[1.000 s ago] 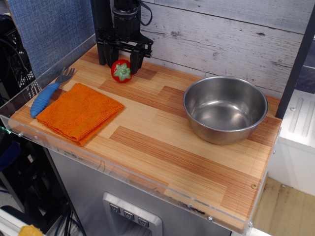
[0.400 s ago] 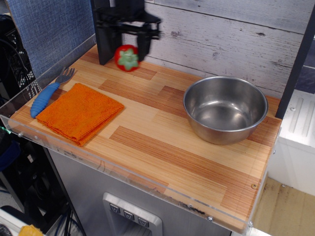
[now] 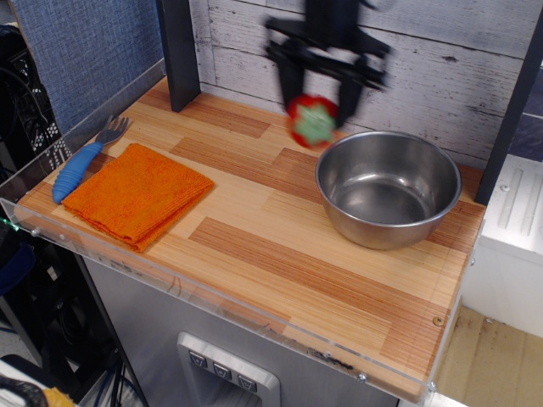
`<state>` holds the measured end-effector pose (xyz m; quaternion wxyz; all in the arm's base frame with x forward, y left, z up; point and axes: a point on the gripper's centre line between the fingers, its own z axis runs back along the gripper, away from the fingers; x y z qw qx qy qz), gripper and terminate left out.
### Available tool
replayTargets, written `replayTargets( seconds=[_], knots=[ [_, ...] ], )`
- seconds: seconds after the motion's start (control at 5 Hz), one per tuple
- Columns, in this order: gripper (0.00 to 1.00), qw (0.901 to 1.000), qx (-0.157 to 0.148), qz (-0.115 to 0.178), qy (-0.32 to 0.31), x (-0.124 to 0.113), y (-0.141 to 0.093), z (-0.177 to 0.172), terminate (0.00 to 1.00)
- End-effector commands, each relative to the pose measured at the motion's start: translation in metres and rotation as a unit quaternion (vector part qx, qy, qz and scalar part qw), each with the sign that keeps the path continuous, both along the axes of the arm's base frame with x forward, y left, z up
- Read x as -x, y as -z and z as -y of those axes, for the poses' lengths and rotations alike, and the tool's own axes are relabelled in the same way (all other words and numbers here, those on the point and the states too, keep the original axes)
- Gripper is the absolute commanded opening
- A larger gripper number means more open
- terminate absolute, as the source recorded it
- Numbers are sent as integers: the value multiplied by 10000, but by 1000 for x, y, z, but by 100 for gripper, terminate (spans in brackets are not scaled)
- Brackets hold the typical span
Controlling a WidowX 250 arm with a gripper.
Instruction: Move the Strawberry left side near to right side container
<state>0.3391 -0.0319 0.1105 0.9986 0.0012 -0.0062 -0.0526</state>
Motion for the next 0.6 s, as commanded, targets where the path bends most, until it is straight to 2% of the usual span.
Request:
replayTargets(
  seconds=[0.0,0.2,0.4],
  knots=[
    [0,9988,-70,283,393,15,-10,64,0],
    [0,9989,-121,432,-153,12,-9,67,0],
    [0,9978,-221,424,-453,11,-9,67,0]
  ],
)
